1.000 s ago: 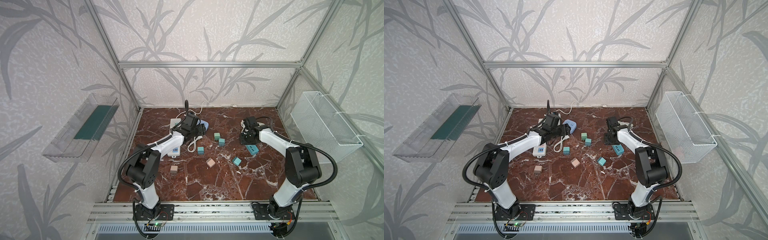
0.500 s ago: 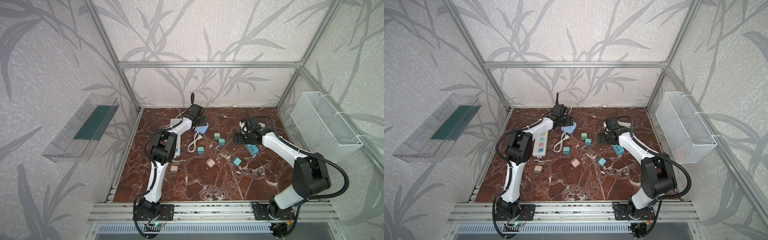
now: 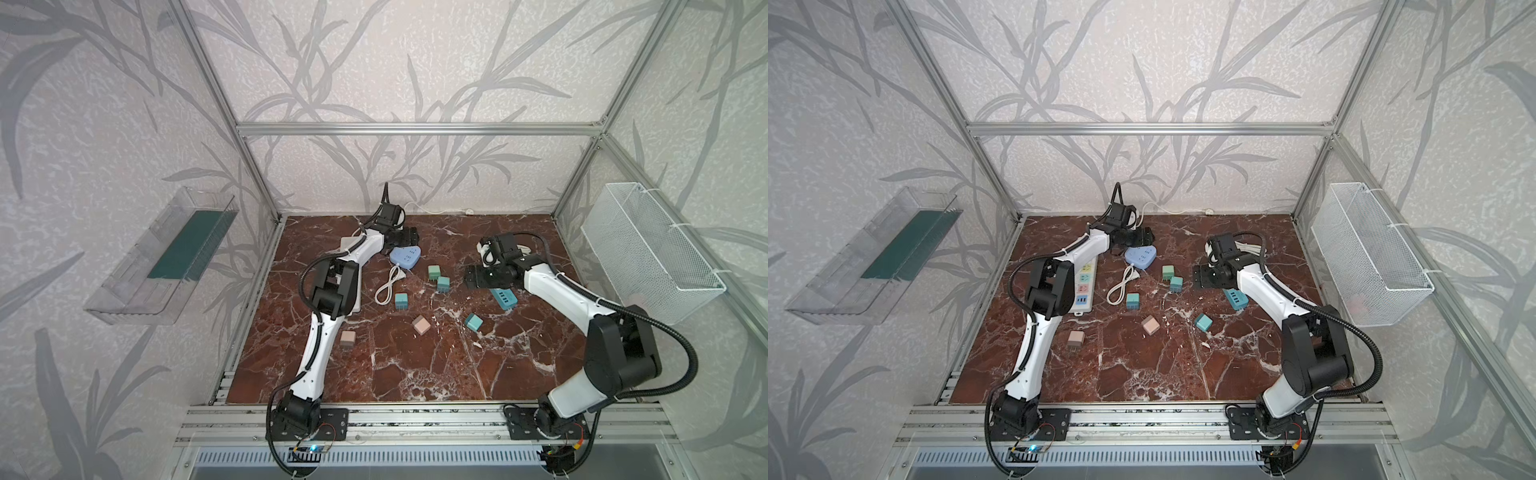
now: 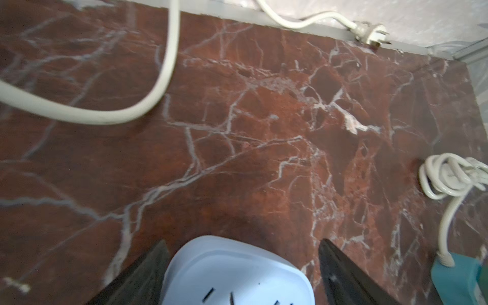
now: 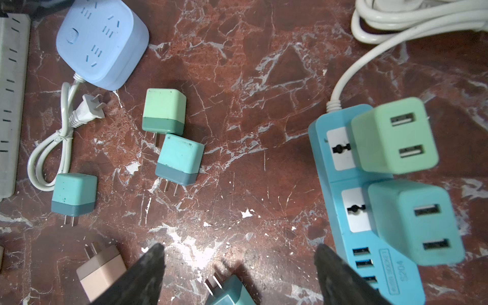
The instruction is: Insert the plug
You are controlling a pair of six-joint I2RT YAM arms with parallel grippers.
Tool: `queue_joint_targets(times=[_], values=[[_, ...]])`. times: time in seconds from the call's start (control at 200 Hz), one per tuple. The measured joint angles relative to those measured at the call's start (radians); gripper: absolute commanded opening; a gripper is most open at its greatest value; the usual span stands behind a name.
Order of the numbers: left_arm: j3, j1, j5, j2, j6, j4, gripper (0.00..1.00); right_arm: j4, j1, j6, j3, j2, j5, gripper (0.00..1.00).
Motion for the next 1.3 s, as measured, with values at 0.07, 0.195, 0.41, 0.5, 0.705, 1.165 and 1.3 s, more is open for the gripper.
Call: queue_joint_targets(times=[0.07, 0.195, 0.41, 0.5, 0.705, 1.165, 1.3], values=[[-0.021, -0.011, 0.042, -0.003, 0.000, 0.023, 0.88, -0.003, 0.000, 0.000, 0.000, 0.000, 0.006, 0.88], [-0.161, -0.037, 0.105, -0.050, 0.000, 0.110, 0.87, -0.004, -0.001, 0.000, 0.000, 0.000, 0.019, 0.88], [-0.292, -0.091, 0.211, -0.108, -0.004, 0.208, 0.86, -0.009, -0.001, 0.001, 0.000, -0.011, 0.027, 0.88], [-0.346, -0.114, 0.254, -0.127, 0.002, 0.256, 0.85, -0.007, -0.001, 0.006, -0.010, -0.037, 0.033, 0.88], [-0.473, -0.153, 0.386, -0.175, 0.011, 0.365, 0.84, 0.002, -0.009, 0.024, -0.080, -0.104, 0.042, 0.86], [-0.592, -0.138, 0.211, -0.470, 0.043, 0.331, 0.81, 0.016, -0.003, 0.042, -0.118, -0.059, 0.017, 0.69], [-0.646, -0.142, 0.072, -0.657, 0.022, 0.272, 0.76, 0.027, 0.031, 0.053, -0.172, -0.058, 0.016, 0.67]])
